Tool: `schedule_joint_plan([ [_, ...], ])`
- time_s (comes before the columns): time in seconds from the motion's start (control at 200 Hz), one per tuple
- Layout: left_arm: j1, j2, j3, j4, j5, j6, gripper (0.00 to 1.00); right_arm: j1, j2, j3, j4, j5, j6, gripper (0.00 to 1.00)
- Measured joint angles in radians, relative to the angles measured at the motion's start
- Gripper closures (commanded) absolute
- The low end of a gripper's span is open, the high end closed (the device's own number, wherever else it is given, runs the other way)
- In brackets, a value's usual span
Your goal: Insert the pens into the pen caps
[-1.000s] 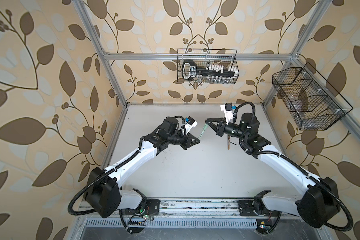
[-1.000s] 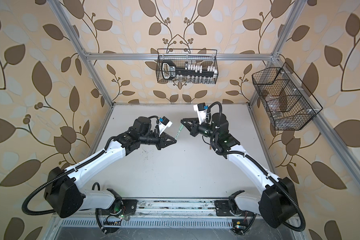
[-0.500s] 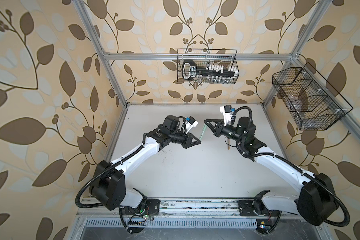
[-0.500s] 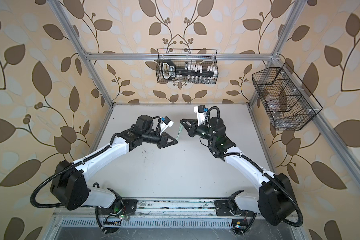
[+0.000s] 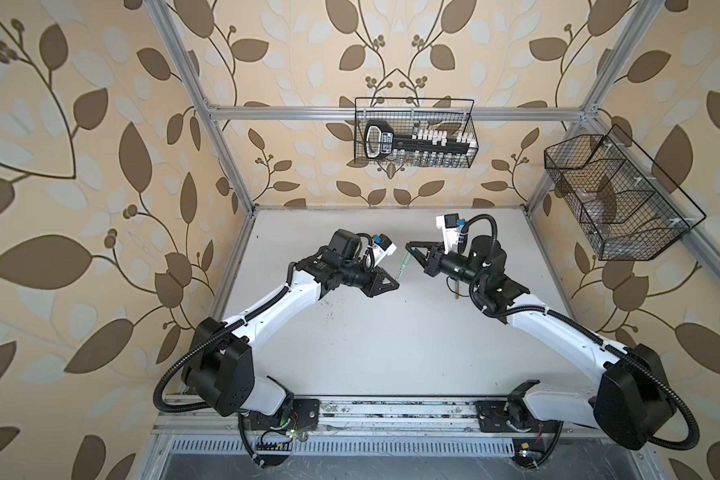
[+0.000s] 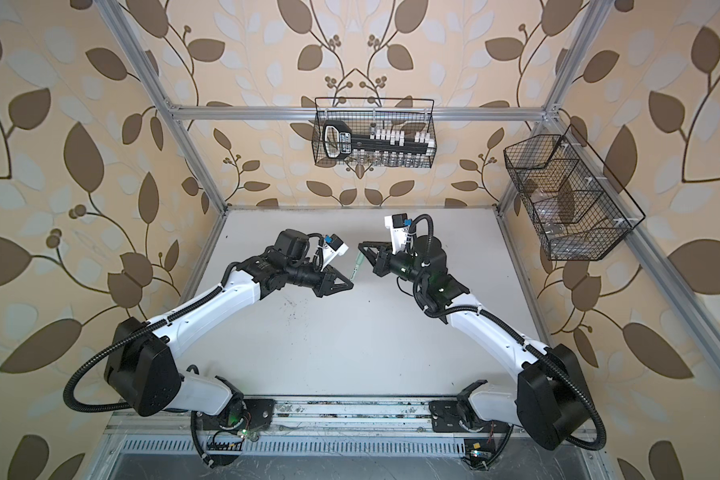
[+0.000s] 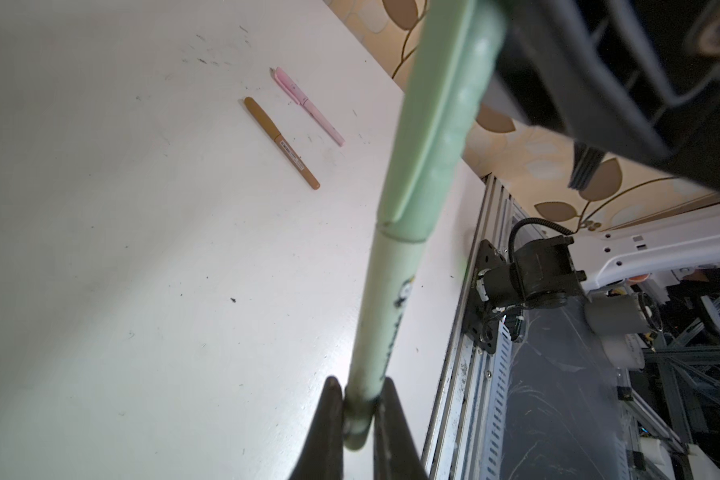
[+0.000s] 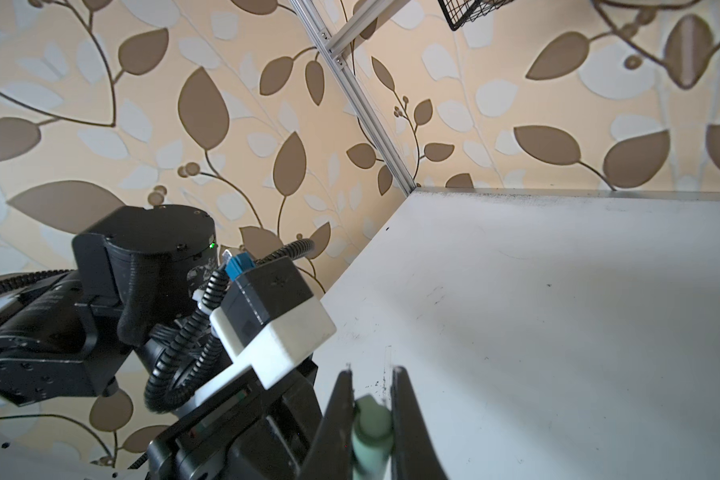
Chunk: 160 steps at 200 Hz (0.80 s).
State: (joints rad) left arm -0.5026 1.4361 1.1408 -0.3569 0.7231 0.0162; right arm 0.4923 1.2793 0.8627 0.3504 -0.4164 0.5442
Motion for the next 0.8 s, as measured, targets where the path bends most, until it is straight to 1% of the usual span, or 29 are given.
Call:
schedule_joint_plan([
  [0.105, 0.0, 0.0, 0.029, -0.041, -0.023, 0.035, 1.0, 0.001, -0.018, -0.007, -0.006, 0.005, 0.007, 1.0],
  [0.31, 0.0, -0.003, 0.032, -0.04, -0.044, 0.063, 1.0, 0.002, -0.046, -0.03, -0.008, 0.026, 0.025, 1.0],
  [0.345, 0.0, -0.003, 0.032, -0.04, -0.044, 0.063, 1.0, 0.003, -0.05, -0.031, -0.013, 0.03, 0.029, 0.91],
  [0.425, 0.0, -0.008, 0.032, -0.035, -0.043, 0.063, 1.0, 0.003, -0.061, -0.031, -0.018, 0.035, 0.035, 0.83],
  [0.45, 0.0, -0.011, 0.032, -0.034, -0.042, 0.063, 1.0, 0.003, -0.065, -0.032, -0.019, 0.037, 0.04, 0.77],
  [0.475, 0.0, -0.014, 0.032, -0.027, -0.04, 0.062, 1.0, 0.002, -0.069, -0.032, -0.025, 0.036, 0.04, 0.68],
  [0.485, 0.0, -0.016, 0.032, -0.014, -0.037, 0.055, 1.0, 0.002, -0.071, -0.032, -0.033, 0.029, 0.045, 0.67],
  [0.565, 0.022, -0.024, 0.048, 0.145, -0.063, 0.007, 1.0, 0.028, -0.08, -0.053, -0.134, -0.064, 0.034, 0.63],
  [0.62, 0.042, -0.037, 0.055, 0.227, -0.077, -0.009, 1.0, 0.041, -0.077, -0.061, -0.203, -0.11, 0.031, 0.57],
  [0.665, 0.054, -0.05, 0.055, 0.267, -0.082, -0.022, 1.0, 0.041, -0.077, -0.062, -0.248, -0.135, 0.017, 0.51],
  [0.8, 0.063, -0.073, 0.039, 0.34, -0.096, -0.05, 1.0, 0.02, -0.093, -0.06, -0.307, -0.178, -0.005, 0.42],
])
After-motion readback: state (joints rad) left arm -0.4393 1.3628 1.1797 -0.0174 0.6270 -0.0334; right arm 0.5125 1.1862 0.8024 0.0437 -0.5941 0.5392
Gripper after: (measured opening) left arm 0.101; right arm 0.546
